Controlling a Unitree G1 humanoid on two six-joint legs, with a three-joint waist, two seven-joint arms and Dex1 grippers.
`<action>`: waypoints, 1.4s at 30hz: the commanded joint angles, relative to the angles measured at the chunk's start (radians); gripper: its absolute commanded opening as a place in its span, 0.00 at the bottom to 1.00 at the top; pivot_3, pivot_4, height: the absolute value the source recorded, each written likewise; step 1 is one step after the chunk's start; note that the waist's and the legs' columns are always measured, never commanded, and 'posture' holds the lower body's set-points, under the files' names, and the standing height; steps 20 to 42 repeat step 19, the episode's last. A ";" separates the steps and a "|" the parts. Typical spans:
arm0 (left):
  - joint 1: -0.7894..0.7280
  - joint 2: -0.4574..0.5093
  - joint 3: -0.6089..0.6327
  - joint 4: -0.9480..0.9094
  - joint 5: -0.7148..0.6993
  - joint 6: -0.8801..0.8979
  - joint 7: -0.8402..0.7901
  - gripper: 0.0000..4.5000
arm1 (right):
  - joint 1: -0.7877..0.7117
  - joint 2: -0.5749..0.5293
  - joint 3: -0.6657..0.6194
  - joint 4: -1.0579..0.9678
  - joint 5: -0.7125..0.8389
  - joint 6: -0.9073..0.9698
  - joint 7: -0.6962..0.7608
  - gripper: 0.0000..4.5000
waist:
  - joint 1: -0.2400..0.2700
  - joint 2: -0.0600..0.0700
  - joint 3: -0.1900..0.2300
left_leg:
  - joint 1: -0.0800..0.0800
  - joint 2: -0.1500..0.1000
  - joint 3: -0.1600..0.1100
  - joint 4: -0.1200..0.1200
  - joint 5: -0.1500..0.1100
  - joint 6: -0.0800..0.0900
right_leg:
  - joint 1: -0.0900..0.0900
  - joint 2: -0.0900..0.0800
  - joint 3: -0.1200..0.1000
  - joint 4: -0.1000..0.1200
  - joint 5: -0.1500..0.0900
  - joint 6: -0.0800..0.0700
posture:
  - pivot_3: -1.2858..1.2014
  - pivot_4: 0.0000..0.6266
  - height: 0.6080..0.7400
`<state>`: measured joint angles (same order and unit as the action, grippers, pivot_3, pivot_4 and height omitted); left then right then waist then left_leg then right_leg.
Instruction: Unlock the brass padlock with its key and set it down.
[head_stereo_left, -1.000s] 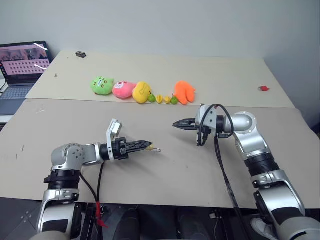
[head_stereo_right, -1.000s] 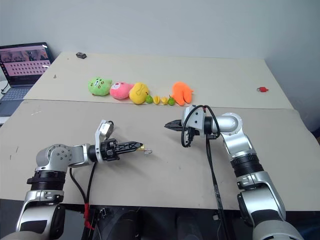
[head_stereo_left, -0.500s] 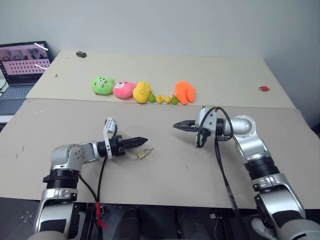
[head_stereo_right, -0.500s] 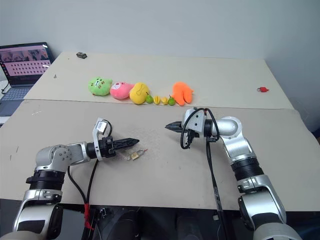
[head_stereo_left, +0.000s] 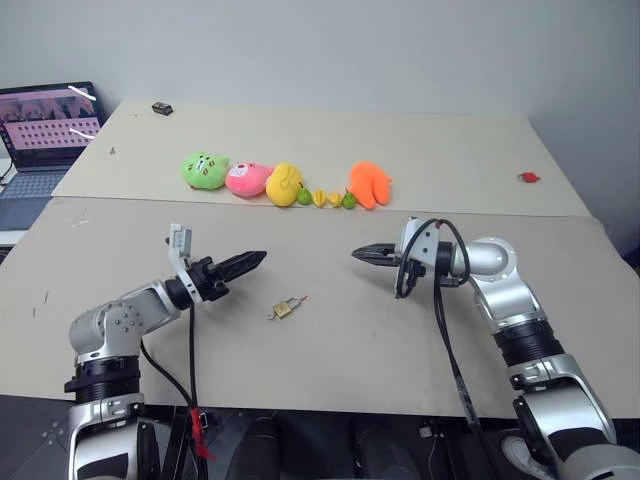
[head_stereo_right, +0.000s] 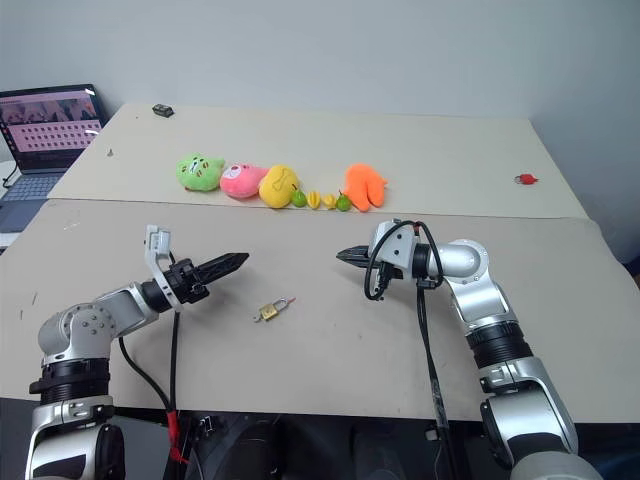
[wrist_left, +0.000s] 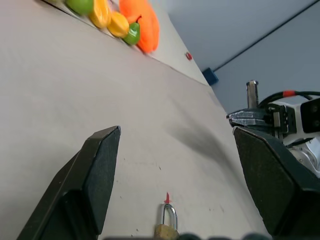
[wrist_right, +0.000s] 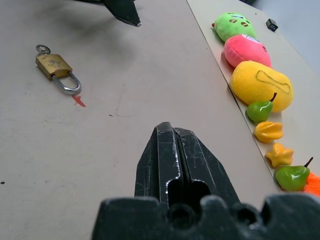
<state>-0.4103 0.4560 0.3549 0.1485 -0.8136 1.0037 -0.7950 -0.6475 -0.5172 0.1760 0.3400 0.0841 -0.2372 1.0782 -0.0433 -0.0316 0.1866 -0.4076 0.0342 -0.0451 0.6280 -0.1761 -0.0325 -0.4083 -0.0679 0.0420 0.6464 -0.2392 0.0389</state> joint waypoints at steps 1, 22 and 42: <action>0.024 -0.020 0.025 -0.069 -0.026 -0.024 0.036 0.85 | -0.017 0.005 -0.019 -0.018 0.018 -0.009 -0.007 0.00 | 0.000 0.000 0.000 | 0.000 0.000 0.000 0.000 0.000 0.000 | 0.000 0.000 0.000 0.000 0.000 0.000 | 0.52 0.24 0.86; 0.178 -0.169 0.108 -0.196 0.153 -0.364 0.476 0.85 | 0.082 0.057 -0.313 0.156 0.125 0.080 -0.382 0.00 | 0.007 0.000 0.000 | 0.000 -0.001 0.001 0.000 0.000 0.000 | 0.001 -0.001 0.000 0.000 0.001 -0.001 | 0.52 0.24 0.86; 0.178 -0.169 0.108 -0.196 0.153 -0.364 0.476 0.85 | 0.082 0.057 -0.313 0.156 0.125 0.080 -0.382 0.00 | 0.007 0.000 0.000 | 0.000 -0.001 0.001 0.000 0.000 0.000 | 0.001 -0.001 0.000 0.000 0.001 -0.001 | 0.52 0.24 0.86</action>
